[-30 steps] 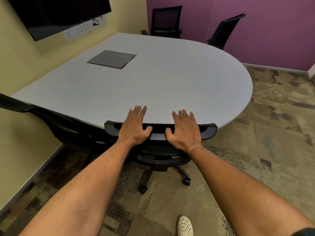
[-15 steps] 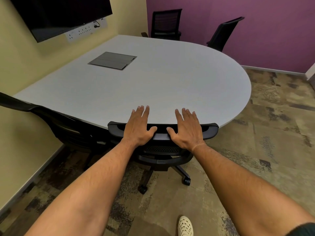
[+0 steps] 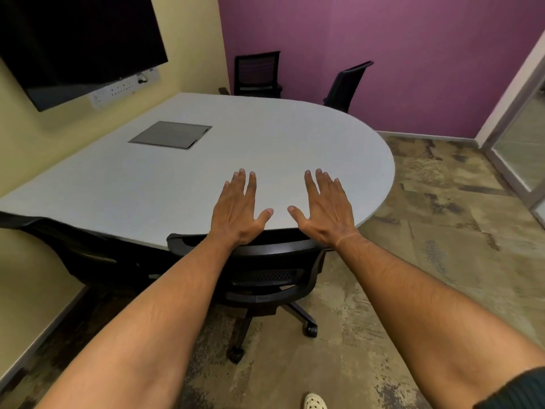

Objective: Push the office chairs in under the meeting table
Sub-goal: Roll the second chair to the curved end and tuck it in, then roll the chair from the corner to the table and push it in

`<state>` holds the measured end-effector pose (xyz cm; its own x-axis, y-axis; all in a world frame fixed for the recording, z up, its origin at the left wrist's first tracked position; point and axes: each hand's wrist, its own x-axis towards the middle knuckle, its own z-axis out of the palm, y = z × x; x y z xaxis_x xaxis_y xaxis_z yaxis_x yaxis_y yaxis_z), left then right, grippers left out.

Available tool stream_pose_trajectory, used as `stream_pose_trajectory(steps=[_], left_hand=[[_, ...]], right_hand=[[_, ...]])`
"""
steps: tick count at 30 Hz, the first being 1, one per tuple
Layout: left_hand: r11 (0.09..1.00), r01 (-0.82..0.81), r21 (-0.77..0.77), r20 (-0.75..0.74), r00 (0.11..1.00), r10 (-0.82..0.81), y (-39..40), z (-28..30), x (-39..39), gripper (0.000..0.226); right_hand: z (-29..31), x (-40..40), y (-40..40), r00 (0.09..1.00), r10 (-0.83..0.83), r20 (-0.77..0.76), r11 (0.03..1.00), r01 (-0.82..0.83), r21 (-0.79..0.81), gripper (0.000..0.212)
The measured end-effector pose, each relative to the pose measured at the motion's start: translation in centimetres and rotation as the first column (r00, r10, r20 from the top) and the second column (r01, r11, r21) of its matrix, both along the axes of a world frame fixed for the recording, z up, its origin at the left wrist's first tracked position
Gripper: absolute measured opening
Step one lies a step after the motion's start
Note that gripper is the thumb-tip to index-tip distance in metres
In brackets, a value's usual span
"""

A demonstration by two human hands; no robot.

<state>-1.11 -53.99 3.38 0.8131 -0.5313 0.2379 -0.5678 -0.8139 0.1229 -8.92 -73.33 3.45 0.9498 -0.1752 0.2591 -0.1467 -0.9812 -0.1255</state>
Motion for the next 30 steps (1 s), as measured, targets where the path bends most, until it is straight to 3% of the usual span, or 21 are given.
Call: stream_pose_trajectory(steps=[14, 30], left_hand=[[0.986, 0.166, 0.034, 0.106, 0.980, -0.169, -17.7, 4.3, 1.2, 0.086], [0.962, 0.273, 0.001, 0.172, 0.948, -0.269, -51.4, 6.2, 6.7, 0.092]], right_hand=[[4.5, -3.0, -16.9, 0.964, -0.233, 0.127, 0.965, 0.245, -0.091, 0.089], [5.7, 0.5, -48.0, 0.927, -0.314, 0.206, 0.944, 0.329, -0.039, 0.090]])
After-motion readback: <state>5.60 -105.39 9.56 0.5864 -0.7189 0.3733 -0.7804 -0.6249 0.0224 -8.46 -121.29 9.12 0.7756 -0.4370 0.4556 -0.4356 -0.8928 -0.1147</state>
